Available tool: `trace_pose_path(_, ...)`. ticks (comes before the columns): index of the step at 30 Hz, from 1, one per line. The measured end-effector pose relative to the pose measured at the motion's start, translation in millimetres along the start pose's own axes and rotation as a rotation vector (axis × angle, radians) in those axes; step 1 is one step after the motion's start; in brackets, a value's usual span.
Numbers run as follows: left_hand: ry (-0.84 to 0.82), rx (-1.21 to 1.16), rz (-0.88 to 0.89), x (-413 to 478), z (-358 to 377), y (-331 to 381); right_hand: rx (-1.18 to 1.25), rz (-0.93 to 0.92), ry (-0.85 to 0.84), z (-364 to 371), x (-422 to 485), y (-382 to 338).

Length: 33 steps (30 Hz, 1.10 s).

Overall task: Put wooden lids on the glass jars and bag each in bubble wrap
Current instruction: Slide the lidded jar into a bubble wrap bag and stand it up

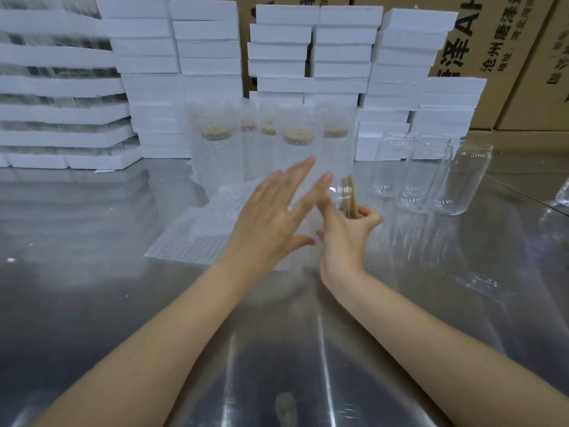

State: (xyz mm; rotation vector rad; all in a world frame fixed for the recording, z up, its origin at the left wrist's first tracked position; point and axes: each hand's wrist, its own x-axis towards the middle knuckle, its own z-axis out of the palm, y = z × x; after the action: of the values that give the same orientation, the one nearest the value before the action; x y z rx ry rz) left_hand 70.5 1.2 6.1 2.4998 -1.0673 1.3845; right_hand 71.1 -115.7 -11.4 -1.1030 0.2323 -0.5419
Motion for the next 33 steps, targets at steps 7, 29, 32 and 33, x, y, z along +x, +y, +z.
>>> trace_pose_path(7, -0.103, 0.17, -0.217, -15, -3, -20, -0.1, -0.131, -0.207, -15, 4, -8)
trace_pose_path(29, -0.002, -0.089, -0.429, -7, -9, -12, -0.067, -0.054, -0.537, -12, 11, -20)
trace_pose_path(32, 0.087, -0.688, -0.853, -1, -14, -13, 0.028, -0.334, -0.484, -17, 19, -31)
trace_pose_path(33, 0.095, -0.873, -0.933, 0, -14, -16, -0.04, -0.399, -0.482, -19, 19, -30)
